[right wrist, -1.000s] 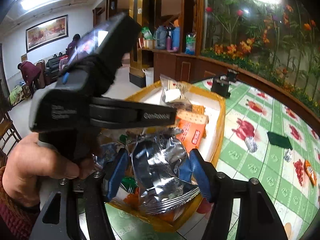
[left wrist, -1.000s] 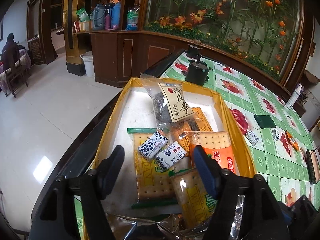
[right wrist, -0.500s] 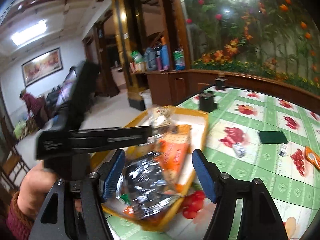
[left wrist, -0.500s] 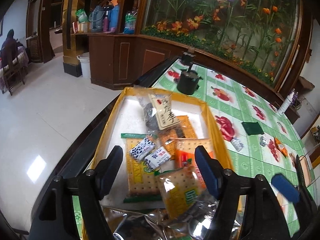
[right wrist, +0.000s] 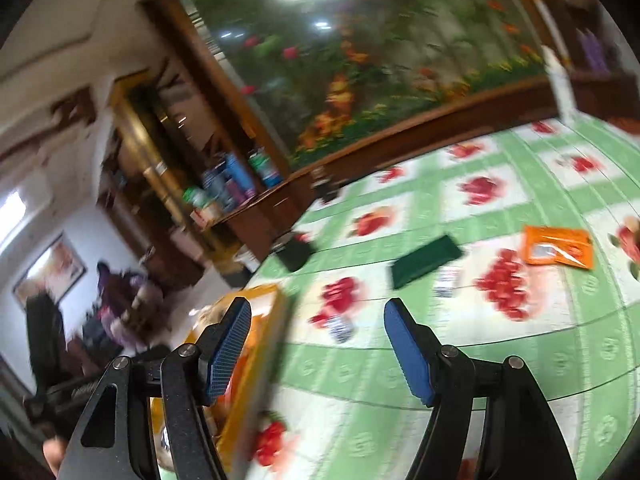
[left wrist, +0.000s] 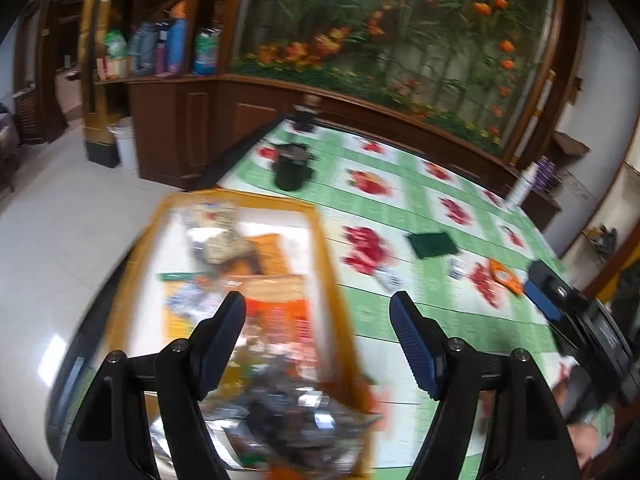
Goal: Organize snacks
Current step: 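Move both open grippers back over the table, then grasp the blue-patterned candy with the left gripper while the right grasps a white candy, then lift both candies off the table with both grippers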
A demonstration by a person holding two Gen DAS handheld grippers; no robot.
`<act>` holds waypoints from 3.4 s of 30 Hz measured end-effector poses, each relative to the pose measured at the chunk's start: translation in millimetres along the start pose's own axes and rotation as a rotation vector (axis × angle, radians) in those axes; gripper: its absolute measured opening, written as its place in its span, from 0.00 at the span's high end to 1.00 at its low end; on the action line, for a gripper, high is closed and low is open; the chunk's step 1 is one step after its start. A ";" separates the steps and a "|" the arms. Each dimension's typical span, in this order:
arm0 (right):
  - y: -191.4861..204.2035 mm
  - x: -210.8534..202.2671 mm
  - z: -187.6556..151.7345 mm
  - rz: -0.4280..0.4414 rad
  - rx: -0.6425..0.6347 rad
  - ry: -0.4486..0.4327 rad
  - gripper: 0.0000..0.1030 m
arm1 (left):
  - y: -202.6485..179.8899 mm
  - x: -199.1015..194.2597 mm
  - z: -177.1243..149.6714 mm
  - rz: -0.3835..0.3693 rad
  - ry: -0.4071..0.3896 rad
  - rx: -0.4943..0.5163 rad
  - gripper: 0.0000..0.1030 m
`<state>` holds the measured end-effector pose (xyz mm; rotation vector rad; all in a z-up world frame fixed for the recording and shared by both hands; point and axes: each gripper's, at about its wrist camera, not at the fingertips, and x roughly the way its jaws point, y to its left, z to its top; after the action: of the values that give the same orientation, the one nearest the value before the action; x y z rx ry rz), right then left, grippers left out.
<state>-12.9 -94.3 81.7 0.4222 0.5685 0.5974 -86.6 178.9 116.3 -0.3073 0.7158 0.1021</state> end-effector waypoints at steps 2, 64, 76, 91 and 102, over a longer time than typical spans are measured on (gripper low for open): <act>-14.5 -5.1 5.8 -0.020 0.029 -0.010 0.29 | -18.1 8.5 1.2 -0.045 0.035 0.014 0.29; -85.9 88.5 30.4 -0.293 0.094 0.335 0.78 | -96.4 179.0 -3.1 0.082 0.134 0.060 0.80; -74.6 47.0 0.1 -0.308 -0.040 0.342 0.78 | -118.0 174.9 -11.7 0.077 0.124 0.162 0.79; -65.1 46.3 -2.5 -0.301 -0.065 0.324 0.78 | -136.9 155.4 -15.0 0.110 0.019 0.267 0.79; -76.4 39.4 3.4 -0.278 -0.002 0.307 0.78 | -131.9 153.0 -12.2 0.108 0.021 0.242 0.79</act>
<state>47.0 -127.7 29.7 0.2435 0.9034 0.3967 46.7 47.8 38.7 -0.0381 0.7570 0.1138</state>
